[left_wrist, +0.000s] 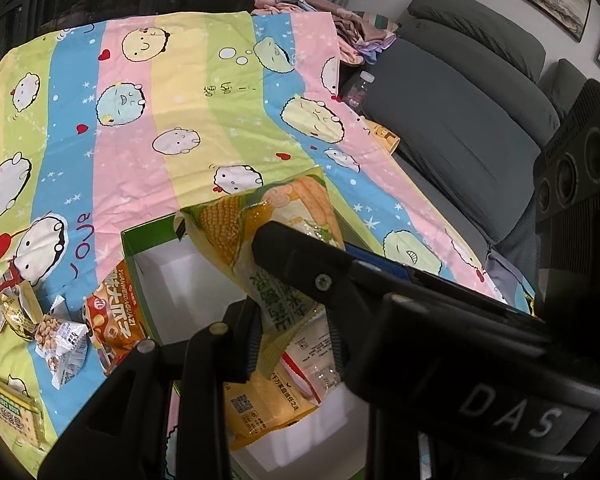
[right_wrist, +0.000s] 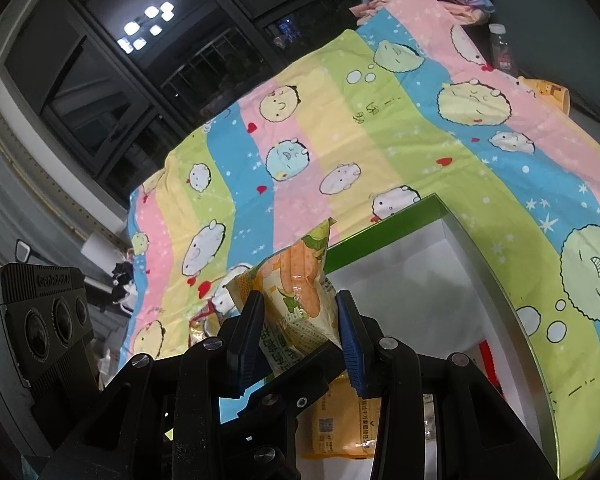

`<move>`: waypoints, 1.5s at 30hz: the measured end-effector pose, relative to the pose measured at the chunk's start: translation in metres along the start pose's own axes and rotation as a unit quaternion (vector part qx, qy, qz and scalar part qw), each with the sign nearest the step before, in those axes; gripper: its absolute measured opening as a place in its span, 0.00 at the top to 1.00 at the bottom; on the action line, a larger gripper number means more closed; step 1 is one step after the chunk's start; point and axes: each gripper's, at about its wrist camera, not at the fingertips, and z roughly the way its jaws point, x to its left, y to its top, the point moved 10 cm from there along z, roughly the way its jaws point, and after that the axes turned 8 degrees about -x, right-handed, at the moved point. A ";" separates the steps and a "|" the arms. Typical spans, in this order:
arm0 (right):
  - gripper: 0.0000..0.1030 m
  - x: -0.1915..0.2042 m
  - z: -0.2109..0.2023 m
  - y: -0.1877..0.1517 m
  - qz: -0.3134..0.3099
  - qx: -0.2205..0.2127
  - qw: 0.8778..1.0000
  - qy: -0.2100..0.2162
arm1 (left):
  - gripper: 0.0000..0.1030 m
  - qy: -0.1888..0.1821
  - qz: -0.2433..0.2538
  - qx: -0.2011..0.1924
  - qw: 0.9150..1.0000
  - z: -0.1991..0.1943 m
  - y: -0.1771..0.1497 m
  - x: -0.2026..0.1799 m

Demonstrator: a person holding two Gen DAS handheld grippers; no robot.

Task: Organize snacks
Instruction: 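Lower the corn-printed bag with the right tool into the box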

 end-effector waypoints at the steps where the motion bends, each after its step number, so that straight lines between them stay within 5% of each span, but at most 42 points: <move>1: 0.61 -0.001 0.001 0.000 0.001 0.002 1.000 -0.001 | 0.74 0.000 -0.001 0.002 1.000 0.001 -0.001 0.000; 45: 0.61 -0.052 0.040 -0.035 0.060 0.100 0.992 -0.046 | 0.74 -0.008 -0.050 0.091 0.995 0.049 -0.038 0.014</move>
